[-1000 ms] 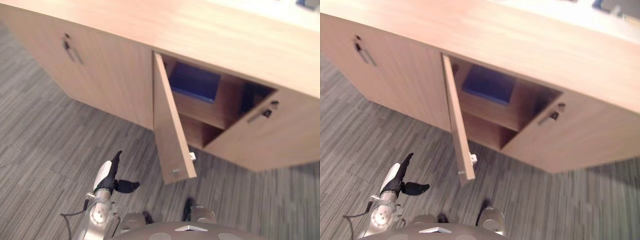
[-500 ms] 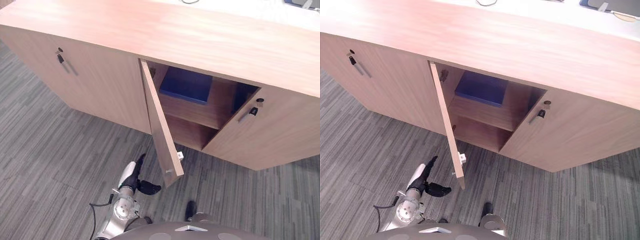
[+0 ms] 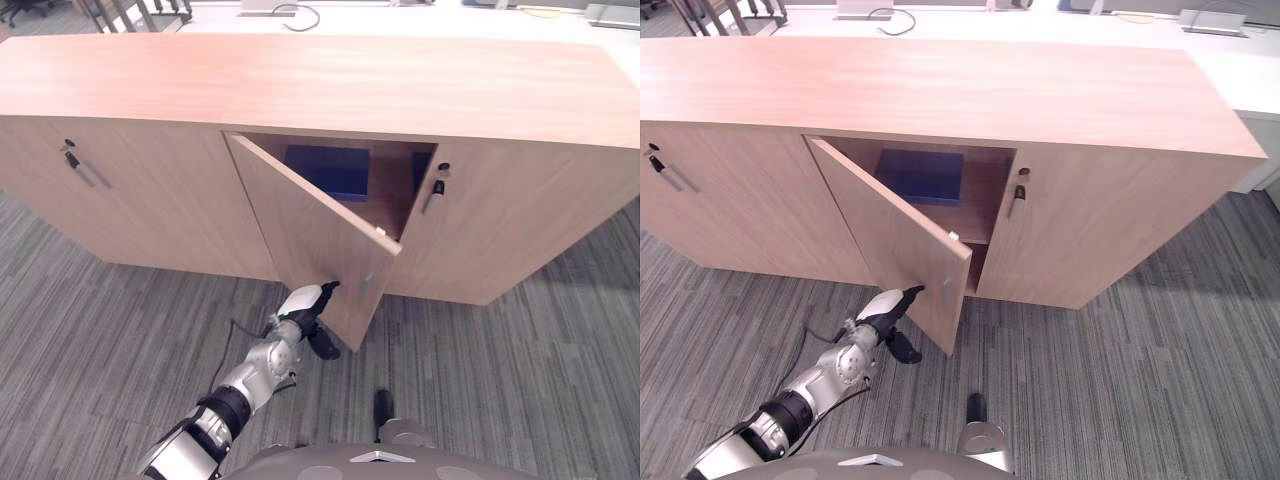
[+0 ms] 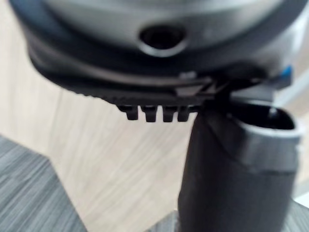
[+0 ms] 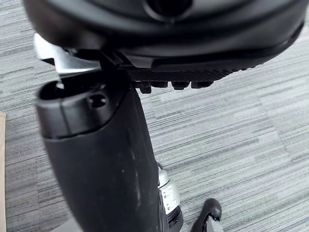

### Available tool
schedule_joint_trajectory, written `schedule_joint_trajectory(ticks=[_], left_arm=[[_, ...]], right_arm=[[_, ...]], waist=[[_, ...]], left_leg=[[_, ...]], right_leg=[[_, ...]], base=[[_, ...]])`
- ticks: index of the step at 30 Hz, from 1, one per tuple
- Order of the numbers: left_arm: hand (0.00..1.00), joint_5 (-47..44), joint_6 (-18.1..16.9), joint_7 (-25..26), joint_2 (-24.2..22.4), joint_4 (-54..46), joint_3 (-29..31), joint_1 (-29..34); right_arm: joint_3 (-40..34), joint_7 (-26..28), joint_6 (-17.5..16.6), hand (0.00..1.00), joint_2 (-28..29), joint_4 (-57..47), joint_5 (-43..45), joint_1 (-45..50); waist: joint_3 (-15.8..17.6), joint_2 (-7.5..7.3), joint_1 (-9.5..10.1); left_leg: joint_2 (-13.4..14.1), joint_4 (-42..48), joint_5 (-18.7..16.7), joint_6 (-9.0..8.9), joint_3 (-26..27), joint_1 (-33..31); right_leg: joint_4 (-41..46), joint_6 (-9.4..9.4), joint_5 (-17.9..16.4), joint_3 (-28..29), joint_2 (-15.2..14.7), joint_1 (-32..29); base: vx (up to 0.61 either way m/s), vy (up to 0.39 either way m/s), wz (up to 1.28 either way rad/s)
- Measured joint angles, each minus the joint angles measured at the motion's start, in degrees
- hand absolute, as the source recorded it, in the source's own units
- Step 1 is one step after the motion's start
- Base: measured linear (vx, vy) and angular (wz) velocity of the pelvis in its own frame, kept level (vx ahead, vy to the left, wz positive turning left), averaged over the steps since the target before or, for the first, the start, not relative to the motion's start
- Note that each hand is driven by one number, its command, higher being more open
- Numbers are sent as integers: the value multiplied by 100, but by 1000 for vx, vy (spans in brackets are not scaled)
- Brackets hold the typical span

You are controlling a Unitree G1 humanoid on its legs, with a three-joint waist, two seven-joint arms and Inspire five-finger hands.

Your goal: Walk over to the cabinet, pick up the folder, carry it to the office cabinet, place the folder inside the office cabinet, then close the office cabinet door

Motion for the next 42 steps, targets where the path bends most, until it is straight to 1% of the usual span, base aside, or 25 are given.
schedule_joint_trajectory(ticks=[3,6,8,11,13,15,17,19,21,22,25,27,29,30,31,32,33,34,35,36,37,38,39,41,42], left_arm=[[100,105,-151,23,-147,12,-195,-258],[100,110,-141,75,-244,444,-177,-469],[100,111,-252,83,-269,739,-178,-459],[100,111,-254,79,-314,1463,-124,-316],[100,91,-214,76,-352,1995,305,-2],[100,11,-145,73,-408,2541,1085,362],[100,-438,-24,69,-417,2893,1698,620],[100,-1609,188,50,-380,3372,2743,1028],[100,-2719,289,-75,-288,3417,3189,1183],[100,-3549,306,-193,-173,3457,3643,1368],[100,-4236,305,-447,-95,3464,4222,1679],[100,-4724,325,-598,-142,3467,4774,2039],[100,-5127,318,-617,-214,3452,5205,2123],[100,-5345,305,-662,-220,3335,5339,2139],[100,-5387,284,-673,-226,3264,5348,2172],[100,-5438,243,-661,-280,3147,5347,2158],[100,-5452,217,-653,-380,3058,5354,2168],[100,-5450,202,-642,-447,3053,5361,2207],[100,-5435,162,-628,-577,3031,5475,2313],[100,-5413,156,-615,-653,3033,5743,2341],[100,-5362,159,-598,-653,3034,5830,2367],[100,-5302,142,-596,-641,3020,5931,2426],[100,-5286,143,-595,-621,3007,5945,2416],[100,-5053,147,-605,-583,2999,5855,2379],[100,-4761,147,-602,-524,3000,5632,2327]], right_arm=[[-29,-10,2,100,35,-1,0,-4],[-131,-36,21,100,73,1,0,-1],[-148,-80,27,100,75,2,-1,-2],[-203,-141,25,100,84,1,-3,-75],[-190,-161,27,100,100,3,-4,-125],[-70,-206,34,100,105,12,-5,-147],[7,-225,38,100,103,19,-4,-154],[40,-209,38,100,82,105,9,-138],[39,-126,44,100,79,124,12,-133],[40,-43,59,100,70,129,12,-136],[32,131,104,100,-12,245,17,-137],[-24,261,106,100,-11,341,36,-163],[-22,302,99,100,-11,357,205,-131],[-8,314,93,100,-22,465,251,-124],[3,314,90,100,-27,469,253,-150],[127,293,86,100,-66,480,244,-205],[245,260,85,100,-198,506,224,-248],[278,251,84,100,-267,512,219,-238],[297,241,50,100,-341,503,221,-226],[322,244,20,100,-325,474,236,-183],[319,245,17,100,-271,433,251,-160],[318,241,4,100,-171,433,313,-118],[324,241,10,100,-59,435,449,-84],[337,238,14,100,-60,439,524,-50],[343,223,11,100,-74,439,527,-50]], waist=[[-10,-42,-127],[-26,-57,-161],[-41,-70,-166],[-54,-82,-165],[-55,-152,-151],[-21,-229,-103],[-15,-265,-68],[-13,-293,74],[-26,-311,107],[-33,-319,207],[-84,-296,217],[-55,-230,244],[35,-210,365],[48,-253,400],[78,-315,459],[183,-390,627],[221,-282,705],[203,-178,695],[199,-65,694],[148,-101,665],[116,-89,661],[37,-192,646],[22,-242,644],[14,-239,632],[-2,-217,620]], left_leg=[[-12,-2,-7,-4,62,35],[-7,-5,-10,-9,122,68],[-6,2,-7,-5,117,72],[-7,0,-6,-2,75,77],[-5,-2,-3,1,39,81],[-5,-8,-2,3,-1,130],[-5,-16,-2,3,-26,188],[-19,-67,-2,2,-27,270],[-22,-92,11,15,-35,265],[-16,-111,14,16,-33,267],[33,-117,9,-12,-23,253],[300,278,-210,-175,12,153],[530,995,-404,-224,-181,-8],[556,1639,-291,-193,-756,-359],[518,1986,-188,-189,-1070,-544],[272,1956,-371,-215,-1700,-675],[93,1427,-398,-255,-2178,-664],[54,1041,-293,-279,-2383,-622],[77,747,-85,-206,-2396,-547],[40,491,-89,-182,-2247,-460],[3,344,-64,-181,-2189,-420],[-57,126,10,-159,-2104,-389],[-97,-39,83,-134,-2041,-337],[-128,-192,146,-129,-2016,-254],[-137,-253,157,-108,-2007,-192]], right_leg=[[-3,-20,21,74,-9,1],[-3,15,49,138,-1,-4],[-4,16,50,136,0,-2],[-5,22,54,123,8,11],[-6,23,55,97,12,25],[-9,23,55,70,18,89],[-10,23,54,52,20,151],[-11,23,52,47,16,204],[-11,22,51,28,9,203],[-11,20,49,-3,8,209],[-7,-28,13,-18,44,225],[57,-150,-147,-19,213,265],[191,-181,-330,8,327,267],[286,-241,-387,5,306,276],[334,-253,-412,27,264,300],[402,-255,-450,168,166,310],[394,-215,-459,285,149,287],[375,-167,-455,318,186,241],[328,-109,-433,495,257,233],[99,-28,-370,664,270,289],[9,-16,-338,707,264,308],[-1,-19,-272,805,210,180],[0,-3,-226,868,186,109],[2,16,-220,934,195,92],[26,20,-225,941,199,118]], base=[[-104,16,-12],[-59,9,-13],[-18,1,0],[-23,0,1],[-31,-4,4],[-28,-5,6],[-33,5,4],[-71,15,1],[-73,5,4],[-73,-5,2],[-49,-20,0],[8,-69,-9],[-1,-81,1],[-10,-92,10],[5,-71,-9],[24,-11,-39],[-34,70,-47],[-59,136,-62],[1,140,-63],[38,94,-66],[104,63,-55],[93,51,-42],[141,61,-39],[117,36,-15],[156,42,-9]])
